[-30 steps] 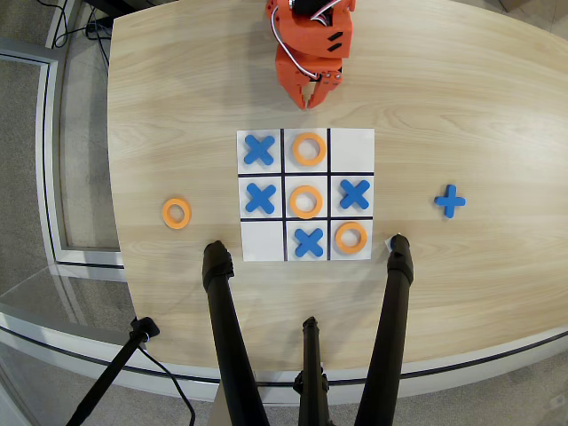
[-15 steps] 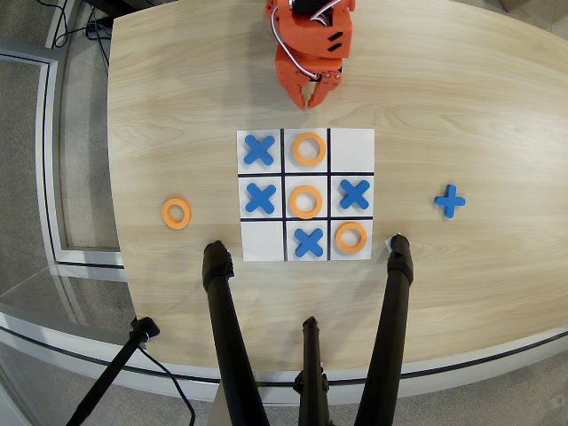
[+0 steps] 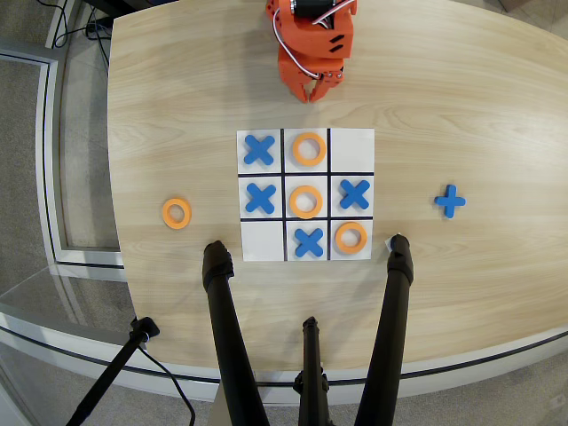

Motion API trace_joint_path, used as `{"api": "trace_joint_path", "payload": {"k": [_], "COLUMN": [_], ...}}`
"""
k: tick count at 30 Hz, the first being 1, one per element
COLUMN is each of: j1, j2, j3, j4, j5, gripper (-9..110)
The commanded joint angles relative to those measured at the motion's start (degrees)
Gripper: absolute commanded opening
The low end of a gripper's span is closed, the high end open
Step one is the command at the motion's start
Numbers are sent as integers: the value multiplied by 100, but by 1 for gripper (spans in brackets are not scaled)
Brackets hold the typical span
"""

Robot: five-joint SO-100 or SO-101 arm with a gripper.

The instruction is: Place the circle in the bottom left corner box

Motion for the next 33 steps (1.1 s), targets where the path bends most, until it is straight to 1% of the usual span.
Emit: {"api": "trace_joint_path", "payload": {"k": [1, 3, 7, 10, 14, 17, 18, 23, 24, 26, 31, 33], "j1": [264, 457, 756, 1160, 1863, 2303, 2435, 2953, 3050, 3234, 3454, 3463], "j2": [-466, -888, -1846, -2883, -4553, -5880, -6337, -8473, -8868, -9606, -11021, -11435], "j3": [-246, -721, -2109, -3551, -5792, -7356, -7875, -9949, -10274, -10837, -11839, -12146], "j4": [220, 510, 1494, 1986, 2171, 2145, 2136, 1723, 1573, 1222, 378, 149], "j5": [-536, -536, -606, -615, -624, -668, -721, -721, -712, -703, -642, -606], "gripper": [0, 0, 0, 0, 4, 7, 11, 14, 14, 20, 27, 27]}}
